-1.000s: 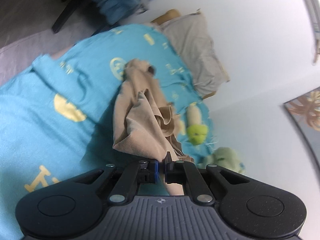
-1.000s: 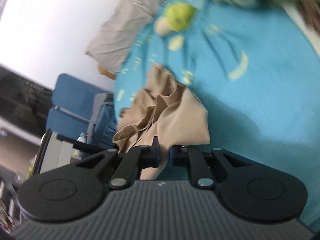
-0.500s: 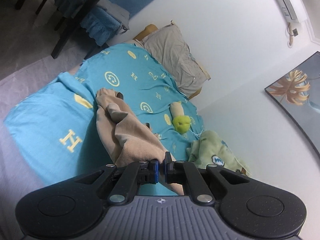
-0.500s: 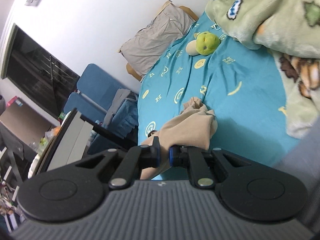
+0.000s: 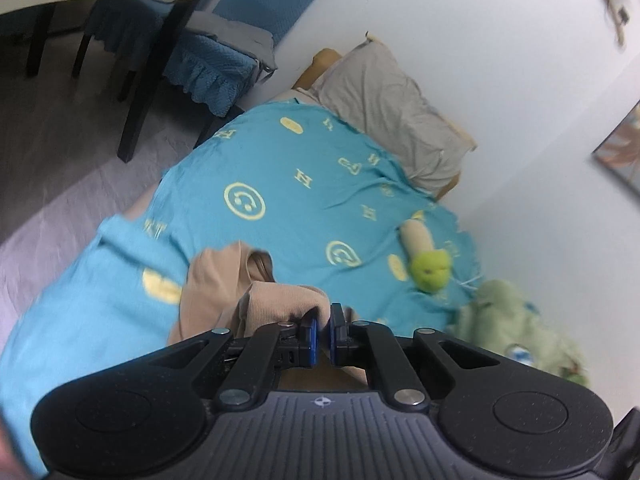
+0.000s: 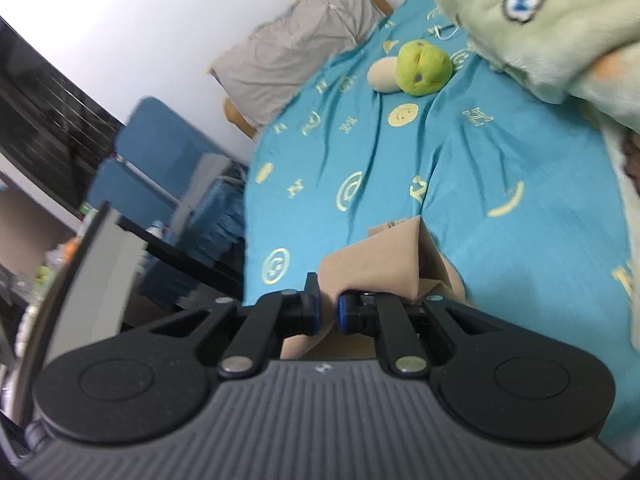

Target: Fold clothes

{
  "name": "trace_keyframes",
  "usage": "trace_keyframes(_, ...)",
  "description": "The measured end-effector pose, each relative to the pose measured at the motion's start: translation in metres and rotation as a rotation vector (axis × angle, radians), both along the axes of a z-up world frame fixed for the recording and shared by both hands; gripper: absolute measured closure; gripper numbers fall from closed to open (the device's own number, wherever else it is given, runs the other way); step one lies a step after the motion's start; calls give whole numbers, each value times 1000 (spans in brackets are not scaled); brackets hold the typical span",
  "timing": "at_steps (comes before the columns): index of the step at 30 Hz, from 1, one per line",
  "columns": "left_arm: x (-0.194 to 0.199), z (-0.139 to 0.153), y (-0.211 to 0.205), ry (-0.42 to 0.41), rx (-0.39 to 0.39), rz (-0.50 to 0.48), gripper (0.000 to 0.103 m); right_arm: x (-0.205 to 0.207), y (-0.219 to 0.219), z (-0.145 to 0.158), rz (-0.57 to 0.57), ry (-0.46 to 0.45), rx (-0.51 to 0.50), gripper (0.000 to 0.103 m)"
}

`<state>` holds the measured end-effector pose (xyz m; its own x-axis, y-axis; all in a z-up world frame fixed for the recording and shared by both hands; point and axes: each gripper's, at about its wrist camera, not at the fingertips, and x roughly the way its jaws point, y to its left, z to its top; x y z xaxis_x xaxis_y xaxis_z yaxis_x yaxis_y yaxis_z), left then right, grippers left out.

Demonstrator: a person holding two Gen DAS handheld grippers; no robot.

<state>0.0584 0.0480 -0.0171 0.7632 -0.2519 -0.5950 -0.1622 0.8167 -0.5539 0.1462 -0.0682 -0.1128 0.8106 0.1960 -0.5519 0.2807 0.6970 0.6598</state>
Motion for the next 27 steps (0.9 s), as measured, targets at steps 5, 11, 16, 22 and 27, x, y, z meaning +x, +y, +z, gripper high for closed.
trace_keyframes(5,72,-44,-2,27,94,-22,97,65,-5,-39,29,64,-16,91)
trace_keyframes(11,117,-102,0,52,133,-62,95,110,-20,-91,90,120,34,89)
trace_keyframes(16,127,-112,-11,39,229,-103,93,120,-23,-107,92,124,21,88)
trace_keyframes(22,116,-98,-16,-13,293,-146,79,110,-15,-95,138,62,-48,79)
trace_keyframes(27,95,-81,-22,-120,359,-176,31,83,-5,-64,170,-109,-144,16)
